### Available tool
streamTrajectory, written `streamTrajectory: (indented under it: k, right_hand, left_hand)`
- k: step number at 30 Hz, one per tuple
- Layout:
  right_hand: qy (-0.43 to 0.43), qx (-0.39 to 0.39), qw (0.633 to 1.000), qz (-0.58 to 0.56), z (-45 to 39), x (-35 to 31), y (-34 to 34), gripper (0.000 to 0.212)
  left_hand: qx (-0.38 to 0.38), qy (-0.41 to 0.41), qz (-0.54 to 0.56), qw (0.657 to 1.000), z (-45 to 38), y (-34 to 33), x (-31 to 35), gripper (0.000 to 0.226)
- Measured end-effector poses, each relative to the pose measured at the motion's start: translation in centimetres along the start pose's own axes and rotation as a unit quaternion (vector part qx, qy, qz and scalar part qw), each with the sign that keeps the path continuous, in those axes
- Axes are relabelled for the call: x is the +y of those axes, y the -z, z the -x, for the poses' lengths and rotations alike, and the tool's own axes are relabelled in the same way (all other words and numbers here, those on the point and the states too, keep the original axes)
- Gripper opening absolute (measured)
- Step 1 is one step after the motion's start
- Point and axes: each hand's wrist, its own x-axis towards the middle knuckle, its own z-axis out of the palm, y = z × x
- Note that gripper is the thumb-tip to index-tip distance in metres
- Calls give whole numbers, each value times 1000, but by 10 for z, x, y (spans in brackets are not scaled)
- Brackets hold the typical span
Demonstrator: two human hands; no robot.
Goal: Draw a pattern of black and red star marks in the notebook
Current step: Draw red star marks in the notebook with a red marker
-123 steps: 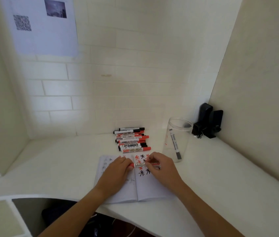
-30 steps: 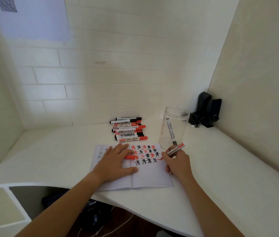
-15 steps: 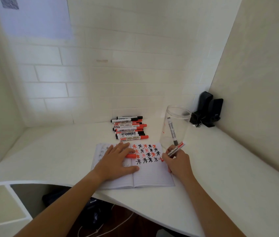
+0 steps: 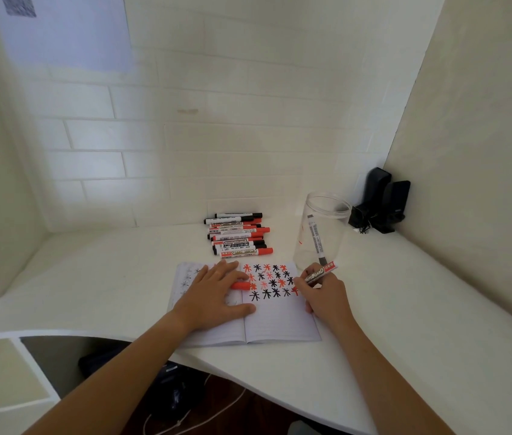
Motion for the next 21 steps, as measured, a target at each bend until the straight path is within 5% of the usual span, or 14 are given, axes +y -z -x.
streamTrajectory:
  k: [21]
  right_hand:
    - [-13,-8,1000,-10,6,-3,2,18]
  left_hand:
    - [9,-13,-4,1000,0,-2,-2,74]
